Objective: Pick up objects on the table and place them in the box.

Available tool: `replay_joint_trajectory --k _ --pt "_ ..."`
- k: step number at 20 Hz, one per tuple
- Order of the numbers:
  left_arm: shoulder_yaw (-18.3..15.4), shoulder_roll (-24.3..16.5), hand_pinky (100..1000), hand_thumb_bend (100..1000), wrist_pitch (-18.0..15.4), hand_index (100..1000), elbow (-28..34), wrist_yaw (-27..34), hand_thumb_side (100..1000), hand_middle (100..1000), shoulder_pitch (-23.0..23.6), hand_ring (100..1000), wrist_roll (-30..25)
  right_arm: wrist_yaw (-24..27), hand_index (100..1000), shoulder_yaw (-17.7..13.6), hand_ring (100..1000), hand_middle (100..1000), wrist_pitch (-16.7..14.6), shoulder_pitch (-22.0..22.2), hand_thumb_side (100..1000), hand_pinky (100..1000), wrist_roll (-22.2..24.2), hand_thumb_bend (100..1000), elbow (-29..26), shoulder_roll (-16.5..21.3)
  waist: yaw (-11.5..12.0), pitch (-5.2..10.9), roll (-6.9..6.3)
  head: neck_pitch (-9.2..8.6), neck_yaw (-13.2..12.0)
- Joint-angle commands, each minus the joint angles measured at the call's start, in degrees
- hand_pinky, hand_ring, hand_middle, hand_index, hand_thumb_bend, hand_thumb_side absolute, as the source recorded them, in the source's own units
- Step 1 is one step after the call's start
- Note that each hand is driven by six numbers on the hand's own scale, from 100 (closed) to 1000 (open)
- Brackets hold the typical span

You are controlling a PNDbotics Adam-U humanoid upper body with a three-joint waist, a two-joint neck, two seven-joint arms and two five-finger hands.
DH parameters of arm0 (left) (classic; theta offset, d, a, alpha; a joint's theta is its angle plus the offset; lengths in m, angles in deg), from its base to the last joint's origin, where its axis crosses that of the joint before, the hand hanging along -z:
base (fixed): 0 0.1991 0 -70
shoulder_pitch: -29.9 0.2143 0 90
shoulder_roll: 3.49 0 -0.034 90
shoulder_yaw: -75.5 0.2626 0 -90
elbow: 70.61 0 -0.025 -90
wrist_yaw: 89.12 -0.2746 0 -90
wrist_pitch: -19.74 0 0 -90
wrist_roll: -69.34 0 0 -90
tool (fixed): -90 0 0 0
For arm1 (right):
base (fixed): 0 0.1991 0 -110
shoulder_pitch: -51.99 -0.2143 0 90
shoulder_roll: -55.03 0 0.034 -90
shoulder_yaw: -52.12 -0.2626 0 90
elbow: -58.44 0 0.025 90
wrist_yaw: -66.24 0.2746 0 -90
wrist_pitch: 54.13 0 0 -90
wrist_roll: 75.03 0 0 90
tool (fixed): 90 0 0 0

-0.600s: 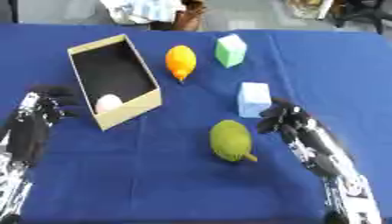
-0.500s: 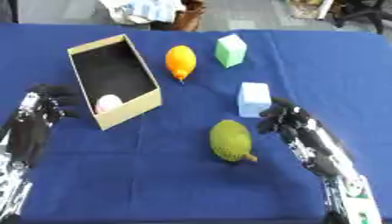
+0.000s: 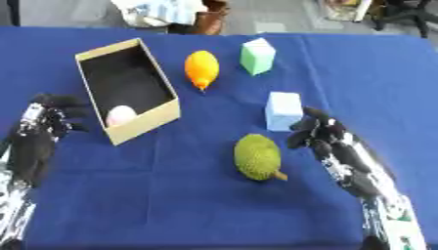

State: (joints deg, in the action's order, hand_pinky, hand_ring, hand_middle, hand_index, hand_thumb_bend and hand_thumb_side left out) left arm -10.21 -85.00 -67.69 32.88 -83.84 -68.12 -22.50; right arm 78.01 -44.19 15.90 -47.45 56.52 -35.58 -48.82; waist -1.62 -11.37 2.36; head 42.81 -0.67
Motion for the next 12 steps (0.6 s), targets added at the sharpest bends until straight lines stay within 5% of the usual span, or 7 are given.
replay_joint_trajectory --k 1,5,12 --pt "-0.3 -0.4 638 100 -0.2 751 1.1 0.2 919 673 -0.3 721 -0.1 -1.1 983 -0.3 723 753 -1.5 -1.6 436 687 0.9 100 -0.6 2.7 0.0 1.75 0.72 -0.03 0.1" --pt "-0.1 -0.5 637 100 -0.2 751 1.0 0.2 918 673 -0.1 721 -0.2 -4.1 1000 1.0 755 793 -5.4 -5.0 371 709 4.5 100 2.4 7.3 0.2 2.03 0.84 0.09 0.2" --pt "0.0 -0.6 637 100 -0.2 751 0.9 0.2 919 673 0.2 722 -0.4 -12.4 1000 5.2 817 852 -17.0 -11.5 292 760 10.2 100 10.1 14.4 0.6 2.34 0.95 0.42 0.6"
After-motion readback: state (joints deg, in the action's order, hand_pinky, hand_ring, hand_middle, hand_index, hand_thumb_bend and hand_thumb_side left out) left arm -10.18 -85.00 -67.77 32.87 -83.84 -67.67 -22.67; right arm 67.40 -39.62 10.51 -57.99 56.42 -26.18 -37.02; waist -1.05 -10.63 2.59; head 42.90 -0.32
